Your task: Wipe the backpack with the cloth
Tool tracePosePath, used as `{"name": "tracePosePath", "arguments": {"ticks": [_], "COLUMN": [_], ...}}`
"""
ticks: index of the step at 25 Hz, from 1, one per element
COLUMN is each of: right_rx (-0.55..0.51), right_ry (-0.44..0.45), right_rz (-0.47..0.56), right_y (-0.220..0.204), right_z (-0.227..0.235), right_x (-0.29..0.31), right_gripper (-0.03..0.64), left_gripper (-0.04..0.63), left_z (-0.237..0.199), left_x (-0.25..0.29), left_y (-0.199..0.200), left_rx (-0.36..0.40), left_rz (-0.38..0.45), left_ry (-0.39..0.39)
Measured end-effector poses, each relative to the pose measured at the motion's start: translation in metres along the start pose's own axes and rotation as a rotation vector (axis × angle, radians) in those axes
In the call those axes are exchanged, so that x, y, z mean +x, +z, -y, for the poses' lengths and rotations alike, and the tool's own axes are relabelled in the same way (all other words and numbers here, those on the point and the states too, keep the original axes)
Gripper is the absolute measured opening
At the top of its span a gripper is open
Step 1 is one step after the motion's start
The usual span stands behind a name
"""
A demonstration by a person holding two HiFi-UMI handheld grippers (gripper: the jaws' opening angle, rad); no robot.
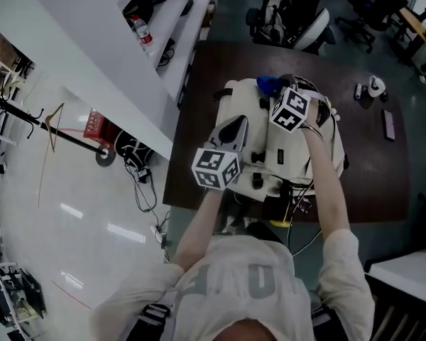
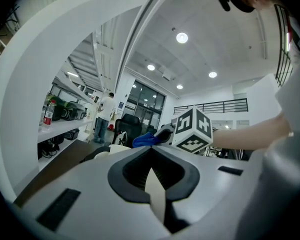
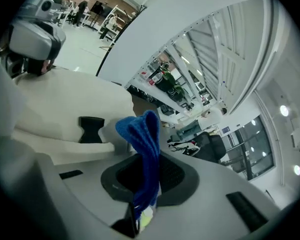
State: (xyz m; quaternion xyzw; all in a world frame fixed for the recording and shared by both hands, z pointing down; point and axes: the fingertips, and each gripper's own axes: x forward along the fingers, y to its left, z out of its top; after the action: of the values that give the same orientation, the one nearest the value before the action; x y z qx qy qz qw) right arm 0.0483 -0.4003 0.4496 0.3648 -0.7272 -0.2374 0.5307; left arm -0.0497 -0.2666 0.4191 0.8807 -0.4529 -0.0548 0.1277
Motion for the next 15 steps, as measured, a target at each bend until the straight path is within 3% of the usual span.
{"name": "tracePosePath", "arguments": {"ticks": [4,7,10,15], "right_rx": [-0.016,-0.106,-0.190,-0.234], "right_ry": [0.074,0.105,0.110,0.087], "right_rz": [-0.004,0.003,-0.002,-0.023], "right_y": [0.003,0.008,0.009,0.000], "right_z": [-0.017,-0.033,-0.041,-0.066], "right_x": [0.020,0.019,0.010,-0.016], "right_gripper": [0.048,0.048,0.048,0.048], "left_gripper": [0.005,0.005,0.005,0.005], "left_z": [-0.004,-0.004,-0.006,-0.004], "left_x": [0.004,0.005,0.003,-0.007], "left_y": [-0.002,-0.003,-0.003,-0.005], "left_rx": [0.001,0.007,-0.002,-0.020], "left_rz": [-0.003,-0.004,0.010,0.023], "left_ry": [0.014,0.016,0.016,0.019]}}
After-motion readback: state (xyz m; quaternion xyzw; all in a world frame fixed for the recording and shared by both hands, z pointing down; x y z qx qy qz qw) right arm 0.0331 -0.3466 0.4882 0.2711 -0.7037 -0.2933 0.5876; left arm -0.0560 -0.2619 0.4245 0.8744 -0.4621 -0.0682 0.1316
